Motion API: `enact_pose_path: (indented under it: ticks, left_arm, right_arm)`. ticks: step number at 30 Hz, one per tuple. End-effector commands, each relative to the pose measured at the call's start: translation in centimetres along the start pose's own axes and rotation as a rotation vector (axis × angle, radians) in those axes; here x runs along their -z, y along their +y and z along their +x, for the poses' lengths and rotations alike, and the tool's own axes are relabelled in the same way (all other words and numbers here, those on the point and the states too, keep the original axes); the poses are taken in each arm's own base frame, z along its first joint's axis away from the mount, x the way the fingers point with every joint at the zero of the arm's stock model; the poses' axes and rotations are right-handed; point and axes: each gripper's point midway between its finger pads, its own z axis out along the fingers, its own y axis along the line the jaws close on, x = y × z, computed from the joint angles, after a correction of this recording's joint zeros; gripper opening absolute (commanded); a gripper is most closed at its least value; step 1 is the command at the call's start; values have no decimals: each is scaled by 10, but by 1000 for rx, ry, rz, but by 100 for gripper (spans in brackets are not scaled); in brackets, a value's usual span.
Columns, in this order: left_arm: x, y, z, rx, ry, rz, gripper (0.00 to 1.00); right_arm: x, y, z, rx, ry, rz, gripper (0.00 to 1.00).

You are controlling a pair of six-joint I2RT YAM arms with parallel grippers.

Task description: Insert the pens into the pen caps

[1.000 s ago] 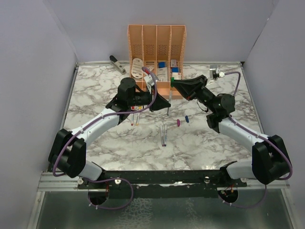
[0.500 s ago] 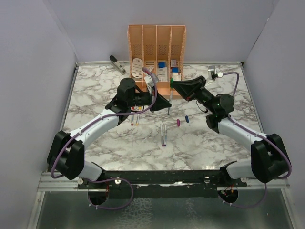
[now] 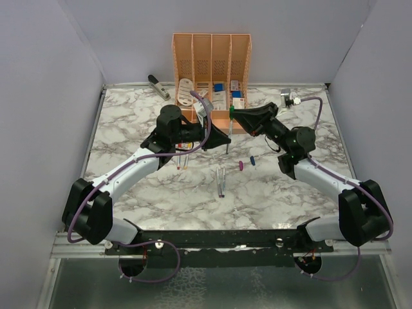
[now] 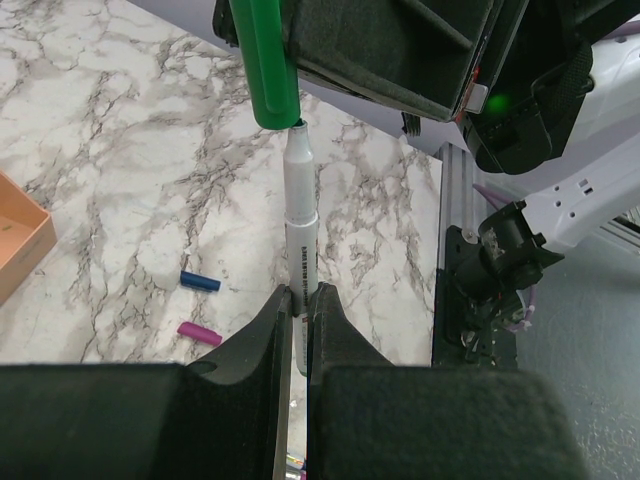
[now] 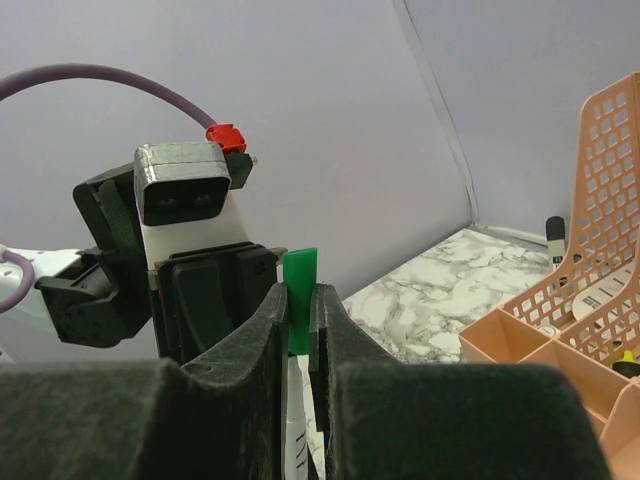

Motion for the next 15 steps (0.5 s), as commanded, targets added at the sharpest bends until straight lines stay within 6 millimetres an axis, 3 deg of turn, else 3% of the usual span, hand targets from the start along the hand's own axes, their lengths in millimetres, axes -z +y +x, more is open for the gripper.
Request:
enact_pose_path:
  ticks: [1, 15]
  left_arm:
    - [0, -3, -11, -45, -32, 3, 0]
    - [-2, -2, -8, -30, -22, 10, 0]
  right_arm:
    - [-2, 3, -7, 14, -28, -6, 1]
    - [-7, 6, -23, 11, -93, -11, 1]
